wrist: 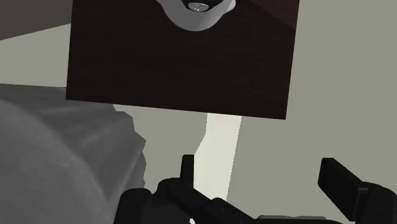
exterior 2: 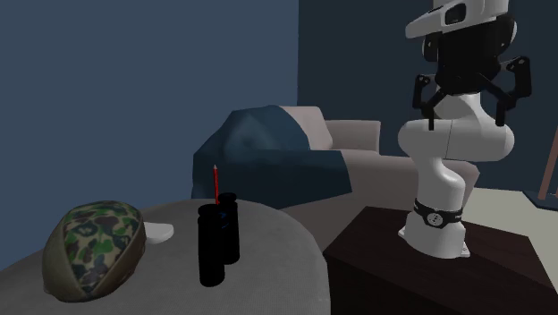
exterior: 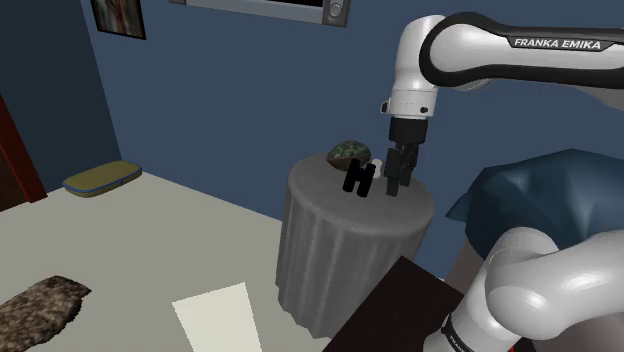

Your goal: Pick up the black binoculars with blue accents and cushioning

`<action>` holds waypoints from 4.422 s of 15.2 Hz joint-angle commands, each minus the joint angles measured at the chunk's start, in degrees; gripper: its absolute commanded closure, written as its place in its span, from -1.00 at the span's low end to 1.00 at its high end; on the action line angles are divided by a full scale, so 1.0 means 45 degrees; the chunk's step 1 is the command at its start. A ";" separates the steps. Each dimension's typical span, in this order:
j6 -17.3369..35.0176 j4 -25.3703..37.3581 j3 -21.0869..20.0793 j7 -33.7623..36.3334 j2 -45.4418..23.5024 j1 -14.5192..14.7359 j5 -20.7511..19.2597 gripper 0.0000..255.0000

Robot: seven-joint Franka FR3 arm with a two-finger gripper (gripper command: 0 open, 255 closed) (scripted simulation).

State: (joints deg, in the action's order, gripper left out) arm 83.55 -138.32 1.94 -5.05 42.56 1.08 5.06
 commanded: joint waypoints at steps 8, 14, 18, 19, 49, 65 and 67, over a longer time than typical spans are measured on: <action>0.1756 0.0119 0.1467 -0.2315 -0.1741 -0.0445 -0.1534 -1.00; 0.3304 0.0858 0.2646 -0.4177 -0.3771 -0.0711 -0.2389 -1.00; 0.4260 0.1675 0.3363 -0.5407 -0.5337 -0.0831 -0.2645 -1.00; 0.4482 0.1919 0.3532 -0.5717 -0.5751 -0.0856 -0.2665 -1.00; 0.7439 0.8699 0.4658 -1.1302 -1.4799 -0.2551 -0.0322 1.00; 0.6261 0.9396 0.4765 -1.1271 -1.4285 -0.2500 -0.0525 1.00; 0.5961 0.9594 0.4786 -1.1265 -1.4177 -0.2491 -0.0568 1.00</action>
State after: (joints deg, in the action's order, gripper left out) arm 111.08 -95.65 23.44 -55.78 -21.47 -10.17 2.59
